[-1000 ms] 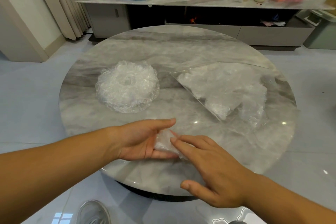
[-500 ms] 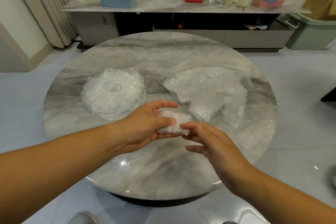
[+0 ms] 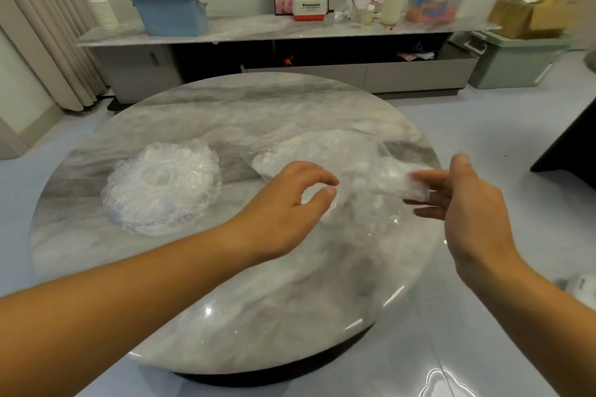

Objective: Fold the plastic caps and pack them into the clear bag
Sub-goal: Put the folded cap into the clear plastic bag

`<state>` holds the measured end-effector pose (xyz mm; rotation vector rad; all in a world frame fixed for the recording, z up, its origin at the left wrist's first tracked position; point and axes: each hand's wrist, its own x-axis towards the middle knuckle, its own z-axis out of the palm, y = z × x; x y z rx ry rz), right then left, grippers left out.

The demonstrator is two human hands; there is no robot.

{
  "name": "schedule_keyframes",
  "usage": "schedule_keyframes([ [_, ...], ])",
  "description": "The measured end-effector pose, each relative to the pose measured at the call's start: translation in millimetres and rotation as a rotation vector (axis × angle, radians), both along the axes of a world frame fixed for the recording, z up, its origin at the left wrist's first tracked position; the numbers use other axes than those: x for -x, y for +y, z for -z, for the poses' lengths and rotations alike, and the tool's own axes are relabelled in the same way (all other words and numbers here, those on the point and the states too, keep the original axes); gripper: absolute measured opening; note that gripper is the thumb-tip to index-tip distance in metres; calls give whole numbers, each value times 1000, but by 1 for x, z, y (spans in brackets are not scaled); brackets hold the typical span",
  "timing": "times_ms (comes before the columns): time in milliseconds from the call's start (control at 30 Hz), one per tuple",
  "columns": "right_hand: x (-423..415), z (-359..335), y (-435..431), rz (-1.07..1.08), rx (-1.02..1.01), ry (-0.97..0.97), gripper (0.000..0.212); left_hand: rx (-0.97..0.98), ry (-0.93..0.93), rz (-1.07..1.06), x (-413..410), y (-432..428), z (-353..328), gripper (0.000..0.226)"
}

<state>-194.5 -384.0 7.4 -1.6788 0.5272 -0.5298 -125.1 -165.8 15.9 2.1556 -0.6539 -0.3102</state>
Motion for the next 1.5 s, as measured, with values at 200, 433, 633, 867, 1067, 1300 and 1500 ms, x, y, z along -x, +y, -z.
schedule_keyframes([
  [200, -4, 10, -5, -116, -259, 186, 68, -252, -125, 185, 6, -25, 14, 59],
  [433, -33, 10, 8, -416, -560, 112, 77, -266, -39, 143, 5, -15, 18, 74],
  [633, -58, 4, 31, -487, -642, 36, 98, -112, -4, 178, 12, -3, 13, 70],
  [867, -77, 8, 55, -544, -662, 77, 110, 68, 63, 235, 14, 15, 12, 50],
  [1067, -79, 9, 62, -435, -795, 29, 101, 59, 113, 240, 13, 31, 17, 41],
  [1300, -69, 0, 71, -238, -911, -44, 72, -17, 107, 241, 11, 42, 29, 62],
  [1500, -72, 2, 69, -347, -968, -20, 86, 49, 83, 236, 12, 43, 25, 58],
])
